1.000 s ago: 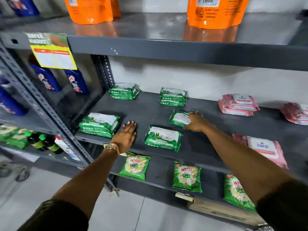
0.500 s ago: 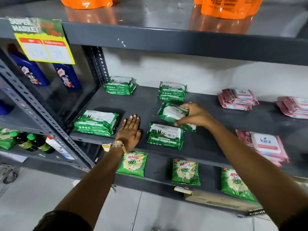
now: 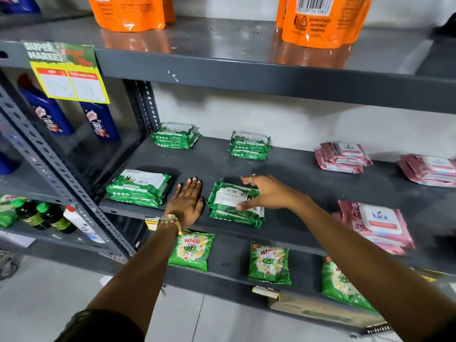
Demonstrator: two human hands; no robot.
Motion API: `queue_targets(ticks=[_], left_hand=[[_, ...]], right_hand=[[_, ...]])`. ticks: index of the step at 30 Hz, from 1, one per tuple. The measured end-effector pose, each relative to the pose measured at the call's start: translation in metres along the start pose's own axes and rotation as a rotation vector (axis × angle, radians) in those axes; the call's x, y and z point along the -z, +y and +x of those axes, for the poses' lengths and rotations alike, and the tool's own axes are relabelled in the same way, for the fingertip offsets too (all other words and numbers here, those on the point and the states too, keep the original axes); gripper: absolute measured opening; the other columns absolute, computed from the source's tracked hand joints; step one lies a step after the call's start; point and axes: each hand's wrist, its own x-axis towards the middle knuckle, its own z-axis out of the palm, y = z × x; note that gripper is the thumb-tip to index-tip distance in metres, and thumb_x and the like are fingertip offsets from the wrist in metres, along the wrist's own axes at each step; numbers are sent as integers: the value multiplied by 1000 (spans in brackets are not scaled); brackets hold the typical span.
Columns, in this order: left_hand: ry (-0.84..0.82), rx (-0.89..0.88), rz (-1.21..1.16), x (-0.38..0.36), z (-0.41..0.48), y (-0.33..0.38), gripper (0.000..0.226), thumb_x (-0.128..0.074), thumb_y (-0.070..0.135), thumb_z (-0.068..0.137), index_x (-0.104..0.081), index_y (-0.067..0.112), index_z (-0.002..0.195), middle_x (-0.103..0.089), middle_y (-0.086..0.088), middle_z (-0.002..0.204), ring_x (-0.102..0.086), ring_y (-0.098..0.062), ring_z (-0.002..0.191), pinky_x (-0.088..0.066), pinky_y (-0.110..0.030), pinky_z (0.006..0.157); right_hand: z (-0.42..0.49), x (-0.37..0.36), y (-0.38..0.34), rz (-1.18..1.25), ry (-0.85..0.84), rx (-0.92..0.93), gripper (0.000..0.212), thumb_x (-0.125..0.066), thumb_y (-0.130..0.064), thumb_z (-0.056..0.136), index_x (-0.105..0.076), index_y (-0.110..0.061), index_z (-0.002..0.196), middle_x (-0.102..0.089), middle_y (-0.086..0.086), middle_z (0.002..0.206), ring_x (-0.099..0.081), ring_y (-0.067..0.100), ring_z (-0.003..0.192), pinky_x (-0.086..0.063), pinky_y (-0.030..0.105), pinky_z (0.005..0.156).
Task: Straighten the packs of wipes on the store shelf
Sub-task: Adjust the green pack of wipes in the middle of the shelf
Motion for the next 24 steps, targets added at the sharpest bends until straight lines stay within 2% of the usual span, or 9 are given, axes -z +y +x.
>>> queue_targets(ticks=[4, 8, 11, 13, 15, 16, 18, 21, 24], left_hand=[[11, 2, -16, 0, 0, 0, 72, -7, 41, 86, -3, 9, 150, -2, -8, 162, 3, -19, 149, 4, -37, 123], [16, 3, -6, -1, -1, -1, 71, -8, 41, 86, -2, 10, 150, -2, -7, 162, 3, -18, 149, 4, -36, 123], [26, 6, -10, -2, -1, -1, 70, -9, 42, 87, -4, 10, 150, -4, -6, 162, 1, -17, 149, 4, -36, 122], [31, 13, -14, -2, -1, -1, 69, -9, 42, 89, -4, 11, 150, -4, -6, 162, 1, -17, 149, 4, -36, 122], [41, 16, -16, -3, 0, -1, 66, -12, 41, 92, -4, 11, 150, -4, -6, 162, 1, -17, 149, 4, -36, 122], [41, 14, -19, -3, 0, -1, 64, -13, 40, 94, -4, 11, 150, -5, -6, 162, 1, -17, 150, 3, -36, 122], [36, 14, -23, -2, 0, 0, 65, -12, 41, 94, -4, 11, 150, -5, -6, 162, 1, -17, 150, 3, -36, 123], [52, 19, -33, -2, 0, 0, 58, -21, 36, 100, -5, 11, 150, -6, -6, 162, 0, -16, 149, 2, -36, 123], [60, 11, -42, -1, -1, 0, 63, -15, 40, 95, -7, 11, 150, -7, -6, 162, -1, -17, 150, 1, -36, 123]], right_hand=[[8, -6, -12, -152, 65, -13, 97, -77, -55, 65, -39, -10, 142, -49, 9, 144, -47, 26, 130, -43, 44, 104], [16, -13, -25, -266, 217, -175, 95, -75, -67, 57, -49, -6, 125, -60, 9, 122, -58, 31, 111, -48, 37, 81], [18, -19, -32, -301, 300, -196, 85, -55, -74, 72, -53, -2, 118, -63, 14, 112, -61, 34, 103, -41, 35, 68], [17, -19, -33, -390, 380, -159, 71, -46, -60, 87, -48, -1, 125, -63, 16, 114, -62, 37, 102, -42, 36, 65], [16, -12, -30, -524, 359, -7, 52, -51, -26, 92, -35, -6, 138, -52, 16, 131, -57, 37, 113, -49, 41, 73], [16, -7, -26, -571, 264, 91, 62, -53, -8, 87, -29, -12, 143, -40, 14, 143, -47, 35, 125, -49, 43, 84], [15, 1, -22, -692, 58, 278, 89, -54, 14, 75, -22, -26, 149, -15, 4, 159, -17, 30, 145, -37, 43, 108], [20, 3, -20, -747, -68, 404, 93, -60, 13, 72, -29, -34, 146, 3, -5, 163, 9, 24, 149, -17, 45, 121], [25, 2, -17, -593, -119, 311, 84, -77, -21, 72, -35, -34, 144, -7, -6, 162, 5, 20, 149, -12, 41, 122]])
